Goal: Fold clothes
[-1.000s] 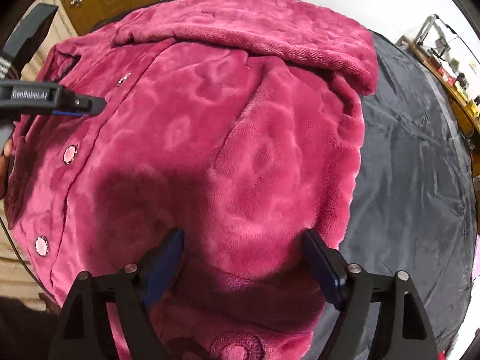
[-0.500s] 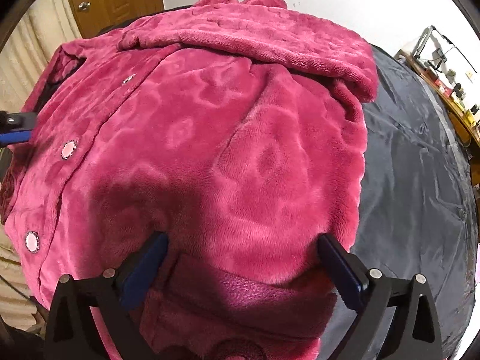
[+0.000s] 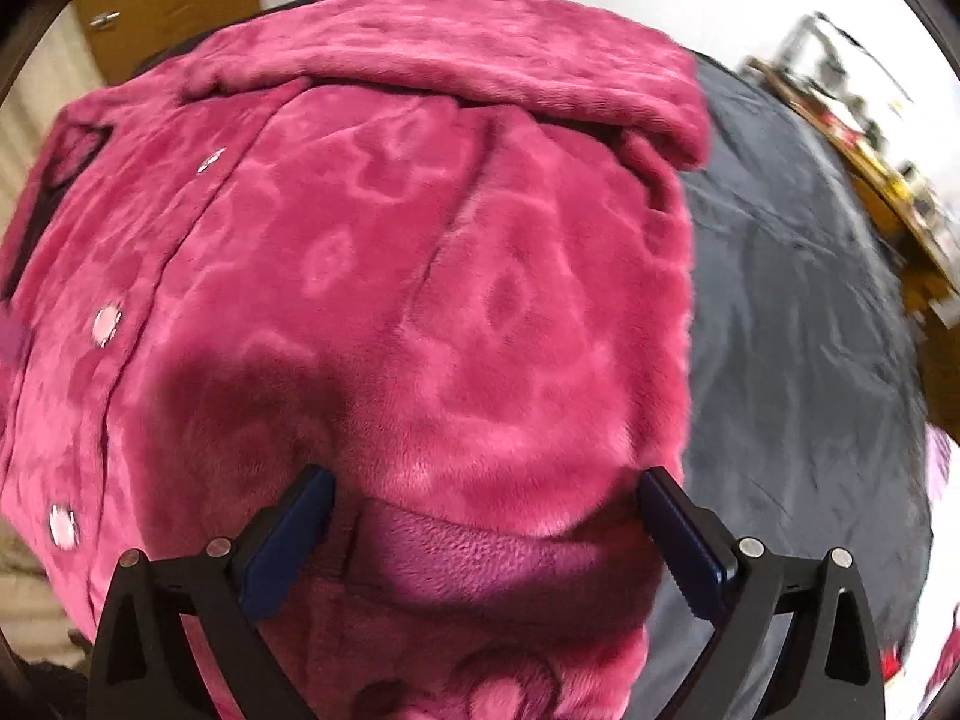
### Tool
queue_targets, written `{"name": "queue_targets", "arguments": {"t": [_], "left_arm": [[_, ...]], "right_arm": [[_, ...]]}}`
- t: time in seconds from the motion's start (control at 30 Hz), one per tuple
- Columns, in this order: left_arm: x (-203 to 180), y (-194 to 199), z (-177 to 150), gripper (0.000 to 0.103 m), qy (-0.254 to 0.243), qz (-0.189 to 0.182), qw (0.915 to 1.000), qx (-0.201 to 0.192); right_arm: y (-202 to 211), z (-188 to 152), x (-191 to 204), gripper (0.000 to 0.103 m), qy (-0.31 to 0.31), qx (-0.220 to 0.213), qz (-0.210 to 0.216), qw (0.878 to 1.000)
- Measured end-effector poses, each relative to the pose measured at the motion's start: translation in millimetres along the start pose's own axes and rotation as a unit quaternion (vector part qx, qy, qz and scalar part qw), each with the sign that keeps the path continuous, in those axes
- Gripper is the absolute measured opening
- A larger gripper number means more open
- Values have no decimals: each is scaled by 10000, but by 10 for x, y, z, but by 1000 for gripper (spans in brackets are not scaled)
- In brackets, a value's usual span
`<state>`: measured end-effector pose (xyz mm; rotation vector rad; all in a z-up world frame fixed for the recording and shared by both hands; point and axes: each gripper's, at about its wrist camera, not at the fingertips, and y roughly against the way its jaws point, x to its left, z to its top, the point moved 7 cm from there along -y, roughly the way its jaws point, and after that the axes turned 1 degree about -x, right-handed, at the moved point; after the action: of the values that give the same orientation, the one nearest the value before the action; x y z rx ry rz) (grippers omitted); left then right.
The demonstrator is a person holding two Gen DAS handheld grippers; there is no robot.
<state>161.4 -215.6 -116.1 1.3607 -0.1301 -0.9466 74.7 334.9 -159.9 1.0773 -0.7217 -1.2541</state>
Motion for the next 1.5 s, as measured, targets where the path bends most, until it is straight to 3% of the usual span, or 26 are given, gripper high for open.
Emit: {"name": "queue_targets", "arguments": {"t": [0.1,0.27,0.53,0.7,0.93,1.0,1.03,1.13,1.3,1.5], "left_arm": [[227,-48,231,60,23,237,9996,-164],[320,-215,467,60,-524,470,9974,-178],[198,-409,592,61,-1611,546,9852,-190],[205,-470,566,61,-1615,98,9868,-11],[227,-490,557,61,-1643,-89,9863,91],[224,-500,558,50,-1718,-3,9851,120],[235,-506,565,33,-1709,25,9852,160],[264,-462,635,23,-1615,11,9867,162],[292,-251,863,17,-1504,-19,9886,-105],[452,317,1608,15,-1280,134,9873,-929]], "right_arm": [[183,28,243,102,-80,-279,-4,9996],[502,13,940,102,-159,-641,138,9977],[383,145,1371,102,-237,-653,304,9971],[353,160,1556,102,-223,-585,366,9974],[335,229,1781,102,-26,-572,400,9976],[321,249,1831,102,20,-567,415,9975],[314,259,1855,102,42,-565,422,9975],[288,290,1917,102,100,-561,436,9974],[233,304,1943,102,89,-524,423,9977],[161,308,1936,102,30,-460,408,9981]]}}
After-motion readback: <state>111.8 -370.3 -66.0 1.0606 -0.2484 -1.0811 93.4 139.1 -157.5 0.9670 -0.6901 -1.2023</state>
